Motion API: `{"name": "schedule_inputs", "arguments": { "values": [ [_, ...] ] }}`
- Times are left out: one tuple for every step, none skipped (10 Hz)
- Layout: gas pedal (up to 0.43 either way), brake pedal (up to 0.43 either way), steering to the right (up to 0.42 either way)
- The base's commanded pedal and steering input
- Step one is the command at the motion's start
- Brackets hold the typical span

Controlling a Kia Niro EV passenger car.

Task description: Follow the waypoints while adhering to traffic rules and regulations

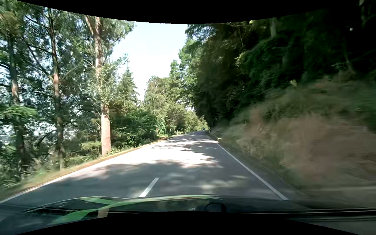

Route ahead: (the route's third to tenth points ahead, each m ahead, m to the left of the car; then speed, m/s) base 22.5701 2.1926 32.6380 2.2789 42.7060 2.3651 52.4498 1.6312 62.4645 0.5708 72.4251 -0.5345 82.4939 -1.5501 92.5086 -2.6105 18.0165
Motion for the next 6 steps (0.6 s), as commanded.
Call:
{"name": "schedule_inputs", "arguments": {
  "values": [
    [0.240,0.000,-0.002],
    [0.240,0.000,-0.002],
    [0.240,0.000,-0.002],
    [0.240,0.000,-0.002],
    [0.248,0.000,-0.003],
    [0.248,0.000,-0.003]
  ]
}}
